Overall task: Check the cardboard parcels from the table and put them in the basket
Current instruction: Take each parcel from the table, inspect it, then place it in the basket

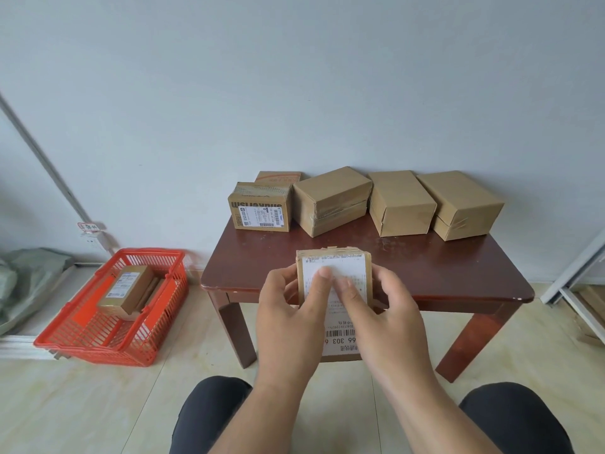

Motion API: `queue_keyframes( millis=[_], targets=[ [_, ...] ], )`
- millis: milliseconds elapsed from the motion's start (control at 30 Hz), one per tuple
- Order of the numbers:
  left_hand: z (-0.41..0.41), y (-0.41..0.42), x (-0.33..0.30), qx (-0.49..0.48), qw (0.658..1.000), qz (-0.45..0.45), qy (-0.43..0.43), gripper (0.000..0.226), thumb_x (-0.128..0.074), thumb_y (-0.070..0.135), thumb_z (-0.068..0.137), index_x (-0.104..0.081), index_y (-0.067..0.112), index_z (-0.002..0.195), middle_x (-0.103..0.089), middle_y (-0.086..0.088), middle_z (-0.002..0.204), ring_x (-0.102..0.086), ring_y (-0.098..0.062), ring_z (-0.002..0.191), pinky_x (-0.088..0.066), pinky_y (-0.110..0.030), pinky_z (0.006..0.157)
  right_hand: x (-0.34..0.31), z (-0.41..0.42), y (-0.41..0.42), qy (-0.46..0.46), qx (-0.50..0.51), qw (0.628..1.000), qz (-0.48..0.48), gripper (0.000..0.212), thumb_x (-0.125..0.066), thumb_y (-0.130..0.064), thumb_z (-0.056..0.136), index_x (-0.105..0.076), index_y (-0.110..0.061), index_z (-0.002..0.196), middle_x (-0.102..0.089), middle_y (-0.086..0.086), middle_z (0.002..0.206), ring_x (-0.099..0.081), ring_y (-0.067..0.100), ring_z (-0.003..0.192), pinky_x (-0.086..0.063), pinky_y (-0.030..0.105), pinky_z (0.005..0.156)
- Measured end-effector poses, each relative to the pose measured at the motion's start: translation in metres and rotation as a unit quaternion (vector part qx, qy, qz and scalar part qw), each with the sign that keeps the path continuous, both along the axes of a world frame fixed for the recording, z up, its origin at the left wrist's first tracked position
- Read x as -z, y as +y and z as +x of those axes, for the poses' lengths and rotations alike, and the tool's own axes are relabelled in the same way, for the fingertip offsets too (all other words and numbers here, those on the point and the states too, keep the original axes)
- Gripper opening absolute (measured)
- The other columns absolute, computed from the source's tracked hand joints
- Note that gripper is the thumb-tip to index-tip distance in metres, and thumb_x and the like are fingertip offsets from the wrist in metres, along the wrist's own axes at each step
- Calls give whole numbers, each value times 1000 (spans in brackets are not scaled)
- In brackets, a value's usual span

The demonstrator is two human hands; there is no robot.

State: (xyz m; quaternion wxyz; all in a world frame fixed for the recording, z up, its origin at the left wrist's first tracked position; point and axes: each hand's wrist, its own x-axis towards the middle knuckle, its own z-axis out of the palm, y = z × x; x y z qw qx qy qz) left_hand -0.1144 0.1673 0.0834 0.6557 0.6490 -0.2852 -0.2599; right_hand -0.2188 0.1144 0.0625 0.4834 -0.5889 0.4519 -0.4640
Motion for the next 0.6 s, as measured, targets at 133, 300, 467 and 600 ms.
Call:
queue_keyframes(
  millis=[133, 300, 467, 600],
  targets=[
    [-6, 2, -1, 11, 1000, -2, -13, 26, -73, 48, 91, -66, 30, 109, -74, 10, 103, -71, 3, 89, -51, -12, 59, -3, 1, -4, -6, 26, 1000, 8, 49, -69, -79, 72, -67, -44, 108, -73, -7, 112, -74, 12, 100, -64, 46, 81],
    [-7, 4, 2, 14, 999, 9, -38, 40, -72, 59, 83, -66, 34, 113, -72, 11, 112, -70, 1, 97, -57, -18, 68, -7, 0, -7, 1, 34, 999, 33, 53, -68, -84, 68, -67, -38, 94, -75, -6, 100, -75, 10, 87, -61, 36, 69],
    [-3, 2, -2, 0, 1000, 2, 1, 37, -68, 63, 85, -63, 30, 103, -75, 10, 95, -73, -5, 86, -51, -15, 60, -3, 1, 1, 13, 22, 1000, 9, 52, -69, -85, 70, -66, -38, 93, -75, -6, 101, -74, 9, 91, -63, 41, 74],
    [-3, 1, -3, -1, 1000, 4, -1, 29, -72, 52, 91, -62, 28, 104, -75, 8, 93, -71, -3, 81, -50, -13, 59, -3, 2, 4, -6, 11, 999, 38, 40, -75, -70, 84, -67, -32, 92, -75, -8, 96, -74, 8, 90, -62, 40, 74]
  ],
)
